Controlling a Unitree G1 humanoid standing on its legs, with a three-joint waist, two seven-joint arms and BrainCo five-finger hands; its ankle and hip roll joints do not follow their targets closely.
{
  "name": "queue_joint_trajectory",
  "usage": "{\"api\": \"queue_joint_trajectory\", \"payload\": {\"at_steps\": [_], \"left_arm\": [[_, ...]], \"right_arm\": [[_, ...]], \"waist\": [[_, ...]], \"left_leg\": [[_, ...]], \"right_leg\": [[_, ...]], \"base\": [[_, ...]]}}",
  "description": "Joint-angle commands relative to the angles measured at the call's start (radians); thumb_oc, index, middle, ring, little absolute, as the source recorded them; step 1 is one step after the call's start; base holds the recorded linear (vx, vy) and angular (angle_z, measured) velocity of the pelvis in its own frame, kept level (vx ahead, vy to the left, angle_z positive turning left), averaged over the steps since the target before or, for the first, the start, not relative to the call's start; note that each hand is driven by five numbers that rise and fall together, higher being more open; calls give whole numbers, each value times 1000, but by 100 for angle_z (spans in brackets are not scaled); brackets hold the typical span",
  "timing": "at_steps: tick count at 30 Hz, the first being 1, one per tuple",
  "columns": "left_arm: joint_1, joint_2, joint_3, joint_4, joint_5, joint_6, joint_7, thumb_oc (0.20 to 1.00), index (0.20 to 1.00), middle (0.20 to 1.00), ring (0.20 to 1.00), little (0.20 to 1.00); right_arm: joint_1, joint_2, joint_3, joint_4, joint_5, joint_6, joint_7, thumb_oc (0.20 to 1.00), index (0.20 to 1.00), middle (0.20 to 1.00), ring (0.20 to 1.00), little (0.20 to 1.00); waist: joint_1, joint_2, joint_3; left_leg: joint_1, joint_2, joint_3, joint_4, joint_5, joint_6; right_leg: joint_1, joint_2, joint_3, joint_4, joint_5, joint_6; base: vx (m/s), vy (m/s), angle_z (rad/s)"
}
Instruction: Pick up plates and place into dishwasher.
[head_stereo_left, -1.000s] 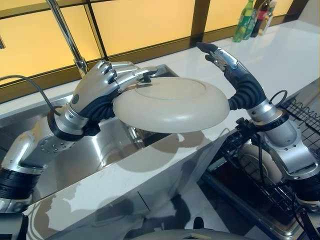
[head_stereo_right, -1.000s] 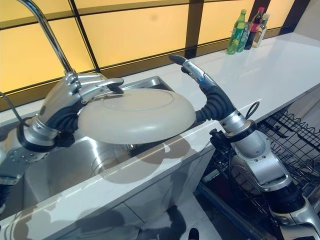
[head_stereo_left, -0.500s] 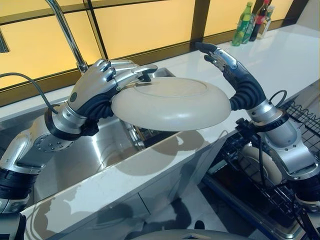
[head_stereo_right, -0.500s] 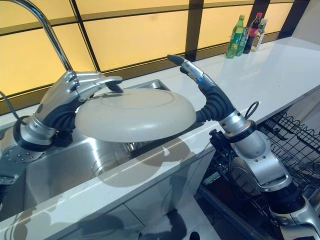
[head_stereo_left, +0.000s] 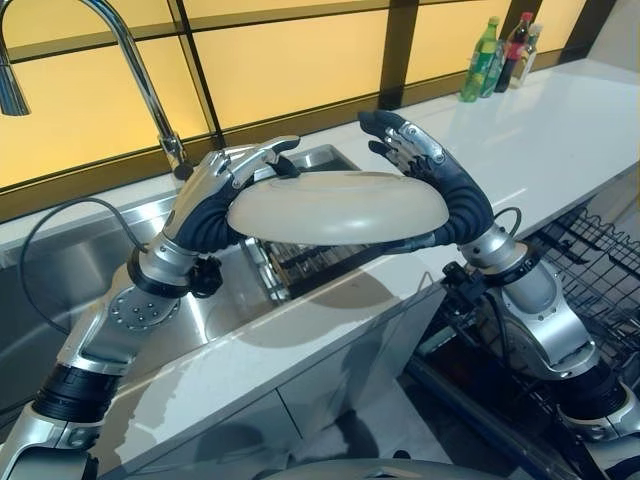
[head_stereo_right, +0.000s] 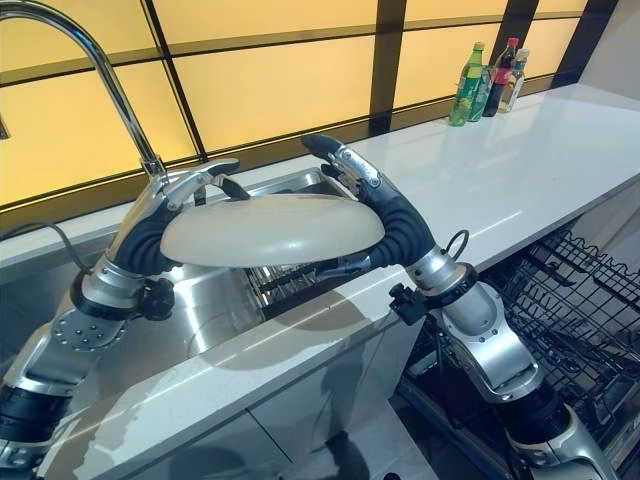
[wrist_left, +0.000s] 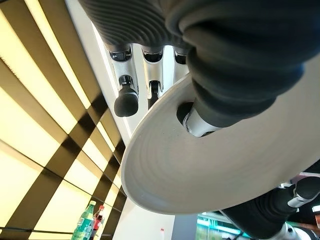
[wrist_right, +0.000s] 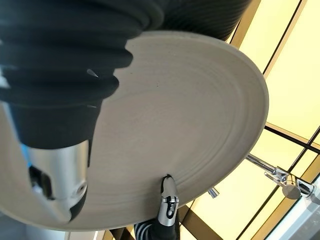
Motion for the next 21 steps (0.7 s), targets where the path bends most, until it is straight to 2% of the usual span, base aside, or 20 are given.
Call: {"api": "queue_joint_trajectory", "payload": {"at_steps": [1,6,7,8,9,21], "left_arm": [[-76,-23,-66,42,-69,13,38,200,200,200,200,200],[-63,-69,-85,60,-67,17,32,200,200,200,200,200],[-60,-71,-88,60,-66,20,30,200,200,200,200,200],[-54,-67,-88,57,-67,23,27,200,200,200,200,200],[-47,-63,-86,58,-70,23,25,200,200,200,200,200],[-36,-55,-73,54,-113,26,15,200,200,200,200,200]], "right_arm": [[-92,25,67,-67,9,-11,10,1000,1000,1000,1000,1000],[-106,66,100,-53,-56,-12,-27,1000,1000,1000,1000,1000],[-110,63,102,-54,-60,-10,-35,831,831,831,831,831],[-111,59,103,-54,-63,-11,-43,404,404,404,404,404],[-110,53,100,-59,-69,-15,-52,200,200,200,200,200],[-110,18,82,-57,-111,-2,-70,200,200,200,200,200]], "waist": [[-17,-18,-21],[-11,-21,-16],[-11,-21,-14],[-10,-21,-14],[-9,-22,-14],[-11,-22,-12]], "left_leg": [[-85,6,23,-4,51,25],[-84,11,25,-1,49,22],[-84,12,26,-1,49,21],[-83,13,27,-1,49,21],[-82,15,28,-1,49,20],[-76,19,26,-10,53,18]], "right_leg": [[59,-22,-3,72,-158,36],[61,-20,-2,69,-159,35],[62,-19,-3,69,-159,35],[62,-19,-3,67,-159,35],[64,-19,-3,66,-159,34],[69,-15,5,61,-160,33]], "base": [[-20,-18,-17],[-25,-15,-8],[-29,-4,-5],[-23,-2,-6],[-16,0,-5],[-1,0,0]]}}
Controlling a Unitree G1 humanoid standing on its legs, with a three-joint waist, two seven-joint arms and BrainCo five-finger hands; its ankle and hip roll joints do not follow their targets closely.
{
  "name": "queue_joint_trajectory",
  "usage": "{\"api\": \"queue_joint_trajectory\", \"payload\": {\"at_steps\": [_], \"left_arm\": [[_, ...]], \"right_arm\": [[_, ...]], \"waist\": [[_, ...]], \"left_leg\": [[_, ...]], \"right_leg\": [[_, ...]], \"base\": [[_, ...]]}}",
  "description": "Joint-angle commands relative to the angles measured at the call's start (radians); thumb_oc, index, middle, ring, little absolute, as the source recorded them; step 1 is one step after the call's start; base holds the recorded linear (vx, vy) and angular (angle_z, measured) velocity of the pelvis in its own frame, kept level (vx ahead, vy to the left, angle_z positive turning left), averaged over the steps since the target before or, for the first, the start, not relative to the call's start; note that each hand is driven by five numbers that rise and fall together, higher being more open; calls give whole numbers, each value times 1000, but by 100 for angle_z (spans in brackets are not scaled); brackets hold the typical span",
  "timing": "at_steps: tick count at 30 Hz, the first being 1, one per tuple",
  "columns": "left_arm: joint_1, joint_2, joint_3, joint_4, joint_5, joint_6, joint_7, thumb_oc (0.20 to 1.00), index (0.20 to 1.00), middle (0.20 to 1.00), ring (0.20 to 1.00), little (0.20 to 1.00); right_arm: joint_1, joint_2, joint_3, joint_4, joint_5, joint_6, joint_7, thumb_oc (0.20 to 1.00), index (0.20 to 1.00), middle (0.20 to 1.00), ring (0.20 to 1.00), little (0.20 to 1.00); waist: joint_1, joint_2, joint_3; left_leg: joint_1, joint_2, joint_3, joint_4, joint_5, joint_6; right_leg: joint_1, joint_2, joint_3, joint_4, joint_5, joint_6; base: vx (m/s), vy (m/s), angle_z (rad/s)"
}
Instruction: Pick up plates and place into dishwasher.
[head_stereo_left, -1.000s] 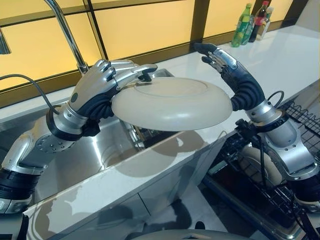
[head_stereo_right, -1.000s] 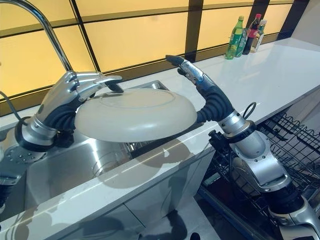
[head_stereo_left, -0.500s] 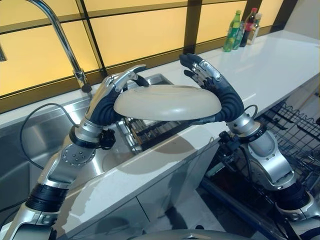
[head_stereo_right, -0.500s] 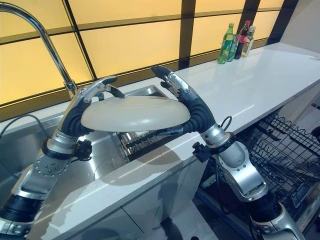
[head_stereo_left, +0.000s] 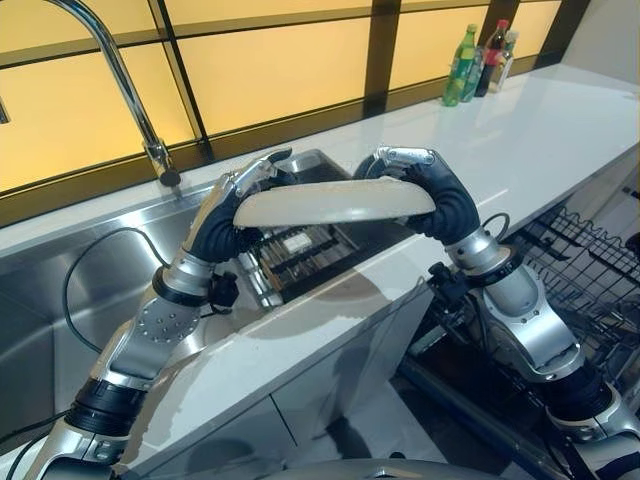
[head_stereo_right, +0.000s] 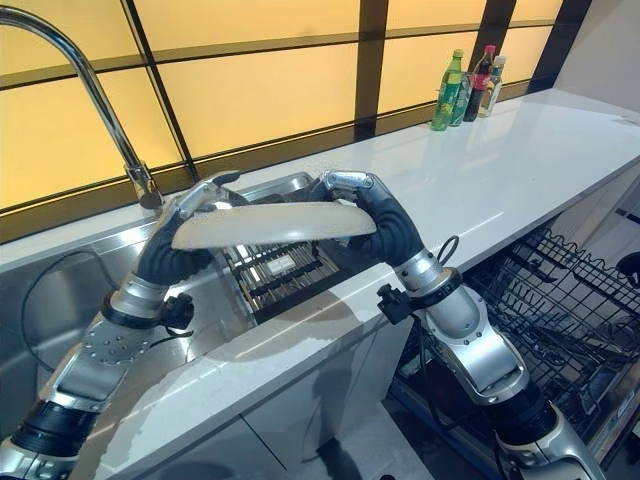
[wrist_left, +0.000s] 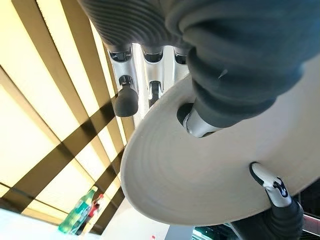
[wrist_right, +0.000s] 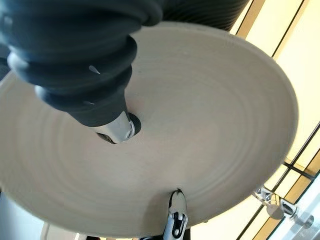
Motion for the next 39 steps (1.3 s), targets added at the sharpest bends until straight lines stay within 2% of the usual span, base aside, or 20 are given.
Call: {"api": "queue_joint_trajectory", "payload": {"at_steps": [1,4,11,13,14,15,19,22,29,32,39], "left_arm": [[-97,13,-22,13,-62,-6,12,200,200,200,200,200],[-92,6,-18,14,-62,-17,14,200,200,200,200,200],[-83,6,-5,6,-74,3,3,200,200,200,200,200],[-71,4,5,5,-94,25,10,200,200,200,200,200],[-67,-3,11,6,-111,36,3,492,492,492,492,492],[-63,-10,15,12,-139,54,-13,1000,1000,1000,1000,1000],[-35,-26,55,17,-185,83,-5,1000,1000,1000,1000,1000],[-17,-41,104,28,-191,93,42,1000,1000,1000,1000,1000],[70,-46,287,55,-222,120,131,1000,1000,1000,1000,1000],[93,-59,331,70,-222,122,157,1000,1000,1000,1000,1000],[144,-82,380,59,-234,116,109,1000,1000,1000,1000,1000]], "right_arm": [[-107,-9,41,-66,-11,-22,20,200,200,200,200,200],[-107,-14,38,-59,-32,-16,25,200,200,200,200,200],[-103,-33,27,-62,-42,-1,10,200,200,200,200,200],[-94,-35,15,-56,-56,-5,-8,200,200,200,200,200],[-94,-33,10,-51,-66,-2,-19,200,200,200,200,200],[-93,-30,8,-43,-85,0,-35,200,200,200,200,200],[-67,-38,-32,-24,-107,-2,-63,200,200,200,200,200],[-47,-41,-75,-7,-121,-2,-89,200,200,200,200,200],[25,-87,-205,8,-144,0,-60,200,200,200,200,200],[45,-104,-253,31,-159,-6,-59,200,200,200,200,200],[78,-154,-330,79,-221,15,-96,200,200,200,200,200]], "waist": [[-11,-15,-5],[-9,-16,-4],[-9,-16,-3],[-9,-16,-1],[-8,-16,-1],[-8,-15,-1],[-9,-16,0],[-10,-17,1],[-13,-14,2],[-14,-13,8],[-9,-18,23]], "left_leg": [[-96,13,-1,6,53,18],[-97,14,-2,7,53,18],[-93,16,-7,7,51,16],[-92,19,-5,11,50,14],[-91,20,-5,12,49,14],[-91,22,-5,14,49,14],[-89,29,-6,13,51,13],[-87,39,-4,17,50,9],[-95,69,-1,32,62,-9],[-102,82,-8,34,72,-17],[-128,83,-12,62,78,-30]], "right_leg": [[69,-22,-13,61,-163,33],[70,-21,-13,65,-165,32],[75,-19,-15,68,-171,30],[75,-18,-14,70,-172,29],[76,-18,-15,70,-173,28],[76,-17,-14,72,-175,27],[78,-11,-13,71,-177,24],[76,-7,-12,70,-177,21],[75,9,-7,60,-174,9],[74,17,-9,57,-174,3],[75,23,-21,37,-163,-8]], "base": [[0,0,0],[0,0,0],[0,0,0],[0,0,0],[0,0,0],[0,0,0],[-2,-40,0],[-10,-71,1],[-21,-83,-1],[-37,-81,0],[-32,-63,3]]}}
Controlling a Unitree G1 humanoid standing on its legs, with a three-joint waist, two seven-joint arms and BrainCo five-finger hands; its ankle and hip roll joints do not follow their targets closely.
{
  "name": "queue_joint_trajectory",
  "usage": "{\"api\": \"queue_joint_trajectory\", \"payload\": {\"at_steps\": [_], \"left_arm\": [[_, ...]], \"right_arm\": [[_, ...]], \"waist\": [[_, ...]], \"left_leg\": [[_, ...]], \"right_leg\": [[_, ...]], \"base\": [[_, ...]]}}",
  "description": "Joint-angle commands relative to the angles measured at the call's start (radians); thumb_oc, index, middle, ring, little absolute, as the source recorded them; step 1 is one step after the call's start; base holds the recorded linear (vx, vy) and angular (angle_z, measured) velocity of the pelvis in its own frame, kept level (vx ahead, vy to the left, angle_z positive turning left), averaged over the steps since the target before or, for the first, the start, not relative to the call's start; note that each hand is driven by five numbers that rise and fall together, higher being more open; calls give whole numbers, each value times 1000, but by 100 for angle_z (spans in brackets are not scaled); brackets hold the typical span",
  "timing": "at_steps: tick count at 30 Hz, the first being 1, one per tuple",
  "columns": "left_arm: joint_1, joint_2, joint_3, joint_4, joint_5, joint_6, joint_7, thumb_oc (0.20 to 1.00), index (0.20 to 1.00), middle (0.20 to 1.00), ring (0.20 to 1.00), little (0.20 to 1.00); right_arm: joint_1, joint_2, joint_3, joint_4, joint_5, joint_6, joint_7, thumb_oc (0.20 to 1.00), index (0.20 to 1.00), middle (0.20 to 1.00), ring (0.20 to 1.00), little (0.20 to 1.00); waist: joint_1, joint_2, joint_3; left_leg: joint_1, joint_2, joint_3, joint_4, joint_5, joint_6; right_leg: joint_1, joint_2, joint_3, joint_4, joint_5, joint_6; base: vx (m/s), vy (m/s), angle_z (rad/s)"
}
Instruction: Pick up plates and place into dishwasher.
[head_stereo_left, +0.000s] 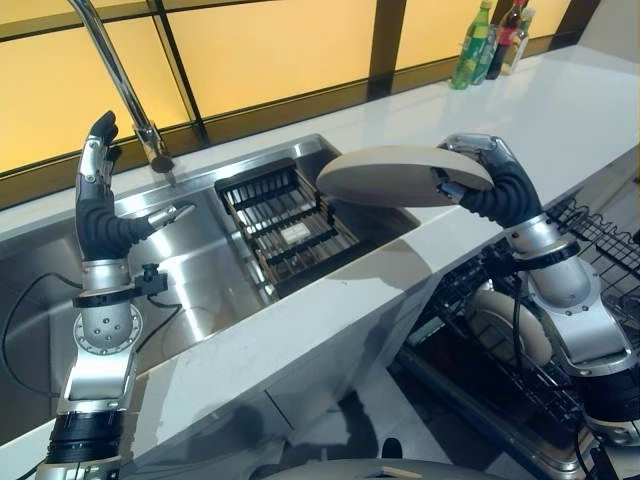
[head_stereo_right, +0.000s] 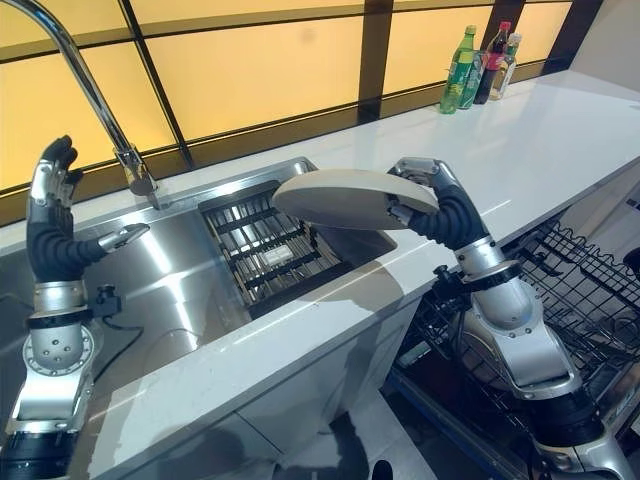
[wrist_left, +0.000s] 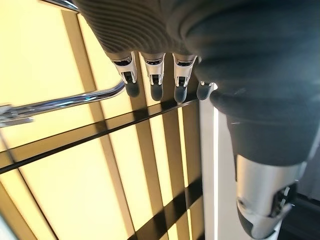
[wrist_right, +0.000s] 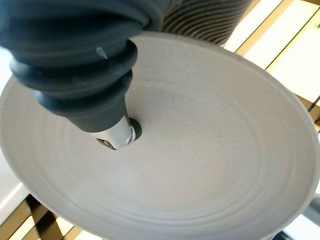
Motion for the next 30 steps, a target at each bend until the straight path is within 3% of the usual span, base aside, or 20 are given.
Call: {"api": "queue_joint_trajectory", "payload": {"at_steps": [1,5,6,10,14,16,18,20,24,27,30], "left_arm": [[-5,34,42,17,-33,-38,-23,1000,1000,1000,1000,1000],[-23,46,46,36,-59,-64,-42,1000,1000,1000,1000,1000],[-28,53,52,40,-76,-68,-45,1000,1000,1000,1000,1000],[-34,72,60,75,-106,-56,-48,1000,1000,1000,1000,1000],[-40,76,88,95,-133,-26,-75,1000,1000,1000,1000,1000],[-38,75,100,92,-125,-9,-73,1000,1000,1000,1000,1000],[-29,84,113,83,-102,-3,-63,1000,1000,1000,1000,1000],[-33,95,109,92,-101,1,-55,1000,1000,1000,1000,1000],[-95,99,67,108,-98,24,-44,1000,1000,1000,1000,1000],[-140,107,32,125,-85,31,-3,1000,1000,1000,1000,1000],[-137,107,31,131,-82,34,5,1000,1000,1000,1000,1000]], "right_arm": [[-5,-69,-77,18,-53,-3,-69,200,200,200,200,200],[23,-108,-137,99,-128,-9,-143,200,200,200,200,200],[36,-113,-155,129,-154,-19,-168,200,200,200,200,200],[136,-136,-265,191,-194,-31,-257,200,200,200,200,200],[194,-124,-355,270,-236,7,-314,200,200,200,200,200],[223,-104,-379,271,-264,36,-337,200,200,200,200,200],[253,-86,-402,258,-268,67,-360,200,200,200,200,200],[268,-74,-409,280,-278,89,-388,200,200,200,200,200],[248,-63,-383,380,-274,89,-442,200,200,200,200,200],[202,-54,-335,398,-288,117,-476,200,200,200,200,200],[168,-61,-314,421,-284,126,-465,200,200,200,200,200]], "waist": [[-18,-34,-39],[-62,-58,-18],[-77,-57,-16],[-114,-48,-13],[-131,-41,-20],[-139,-36,-15],[-154,-26,14],[-163,-28,36],[-164,-48,65],[-194,-50,101],[-201,-46,121]], "left_leg": [[-132,32,18,101,62,-22],[-159,7,132,282,-28,-9],[-156,-2,153,275,-51,9],[-111,-26,158,201,-53,44],[-79,-51,165,157,-59,73],[-78,-71,163,151,-66,95],[-78,-86,159,154,-78,127],[-89,-95,161,169,-84,138],[-126,-117,135,211,-104,116],[-130,-117,125,230,-136,89],[-132,-97,146,262,-158,90]], "right_leg": [[68,-17,-12,43,-143,4],[56,-43,-37,66,-140,-4],[43,-46,-41,83,-140,0],[18,-52,-11,127,-146,19],[7,-56,4,197,-182,35],[-20,-47,4,278,-205,36],[-114,-42,2,458,-186,53],[-178,-41,20,554,-177,61],[-178,-117,51,391,-140,56],[-210,-214,135,242,5,91],[-228,-235,166,221,26,111]], "base": [[-47,-11,14],[-76,42,31],[-54,177,43],[63,181,18],[89,153,-4],[34,158,-9],[-46,153,-14],[-57,51,-23],[-17,-130,-11],[5,-233,15],[57,-214,10]]}}
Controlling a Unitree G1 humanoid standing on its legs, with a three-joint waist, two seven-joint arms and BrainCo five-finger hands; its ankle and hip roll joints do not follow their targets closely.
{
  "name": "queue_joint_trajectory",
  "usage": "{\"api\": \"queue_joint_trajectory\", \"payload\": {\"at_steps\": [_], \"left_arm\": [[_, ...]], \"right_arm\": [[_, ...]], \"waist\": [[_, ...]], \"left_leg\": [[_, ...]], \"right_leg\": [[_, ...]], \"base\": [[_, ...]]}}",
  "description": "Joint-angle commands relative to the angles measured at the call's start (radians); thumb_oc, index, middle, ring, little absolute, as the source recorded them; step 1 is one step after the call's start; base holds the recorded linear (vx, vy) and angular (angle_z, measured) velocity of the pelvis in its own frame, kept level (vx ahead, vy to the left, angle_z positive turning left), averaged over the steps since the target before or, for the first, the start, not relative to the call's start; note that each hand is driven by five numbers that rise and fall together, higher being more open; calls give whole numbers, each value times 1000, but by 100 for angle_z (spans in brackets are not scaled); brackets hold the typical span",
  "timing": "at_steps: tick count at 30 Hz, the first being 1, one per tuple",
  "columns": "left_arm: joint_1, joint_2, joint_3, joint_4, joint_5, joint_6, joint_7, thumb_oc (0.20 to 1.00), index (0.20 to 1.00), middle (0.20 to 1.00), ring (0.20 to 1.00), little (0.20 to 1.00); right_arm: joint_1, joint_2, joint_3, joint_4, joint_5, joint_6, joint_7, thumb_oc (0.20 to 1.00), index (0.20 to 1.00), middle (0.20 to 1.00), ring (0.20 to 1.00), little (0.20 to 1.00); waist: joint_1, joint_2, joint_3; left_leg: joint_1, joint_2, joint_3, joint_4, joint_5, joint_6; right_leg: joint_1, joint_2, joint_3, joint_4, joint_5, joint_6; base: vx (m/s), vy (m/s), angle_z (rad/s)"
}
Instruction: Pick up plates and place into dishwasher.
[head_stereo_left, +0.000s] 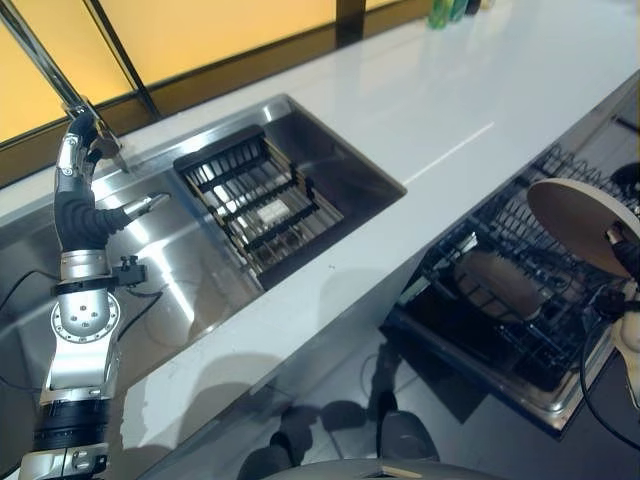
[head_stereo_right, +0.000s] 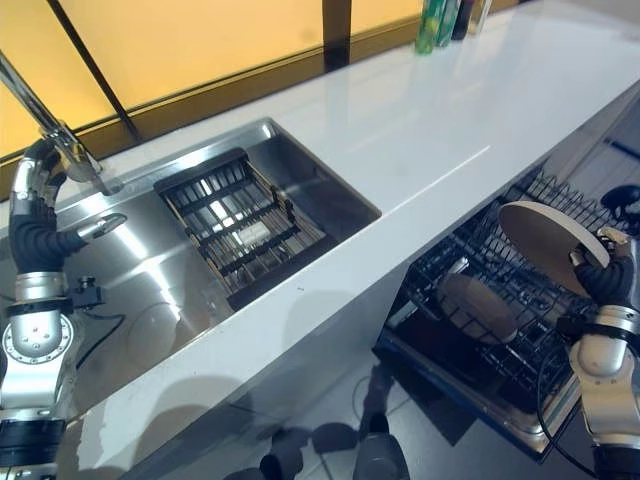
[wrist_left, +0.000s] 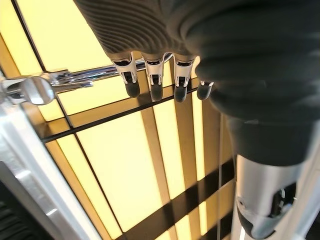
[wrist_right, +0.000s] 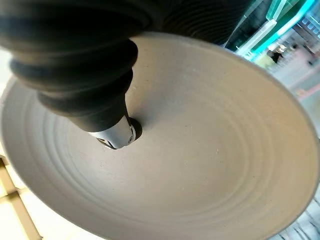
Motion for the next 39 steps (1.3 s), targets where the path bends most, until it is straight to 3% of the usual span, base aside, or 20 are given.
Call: {"api": "queue_joint_trajectory", "payload": {"at_steps": [1,7,12,21,28,36,39], "left_arm": [[-53,43,7,-6,12,-23,28,1000,1000,1000,1000,1000],[-24,46,14,-18,10,-17,31,1000,1000,1000,1000,1000],[-54,51,-37,-11,19,-13,101,1000,1000,1000,1000,1000],[-102,25,-121,-12,12,-11,204,1000,1000,1000,1000,1000],[-107,42,-159,-22,17,-14,230,1000,1000,1000,1000,1000],[-125,58,-186,-17,2,-5,241,1000,1000,1000,1000,1000],[-133,69,-194,-15,0,-4,251,1000,1000,1000,1000,1000]], "right_arm": [[-102,-34,14,-4,-27,-15,-31,200,200,200,200,200],[-122,-59,39,29,-14,-22,-37,200,200,200,200,200],[-221,-123,92,60,-32,4,-71,200,200,200,200,200],[-427,-286,177,164,-153,47,-168,200,200,200,200,200],[-538,-349,263,252,-152,49,-175,200,200,200,200,200],[-609,-366,337,333,-114,40,-103,200,200,200,200,200],[-627,-366,366,368,-74,73,-3,200,200,200,200,200]], "waist": [[-4,-28,-3],[-4,-6,41],[-14,44,103],[-22,152,162],[-20,203,181],[-25,231,195],[-27,241,210]], "left_leg": [[-6,-5,21,119,-119,39],[-72,62,4,195,-108,19],[-109,96,-25,172,-57,-8],[-168,96,-46,87,22,-40],[-212,97,-51,68,52,-51],[-263,92,-51,82,64,-57],[-290,90,-50,92,72,-58]], "right_leg": [[-45,-116,95,-84,157,71],[-71,-60,78,-16,78,66],[-129,-5,72,43,26,35],[-252,26,58,106,-16,-7],[-317,31,49,146,-37,-30],[-364,24,57,174,-52,-38],[-388,23,65,190,-58,-41]], "base": [[26,-275,-3],[-15,-238,0],[-73,-98,5],[-78,18,3],[-35,13,1],[-7,1,-1],[-38,-1,2]]}}
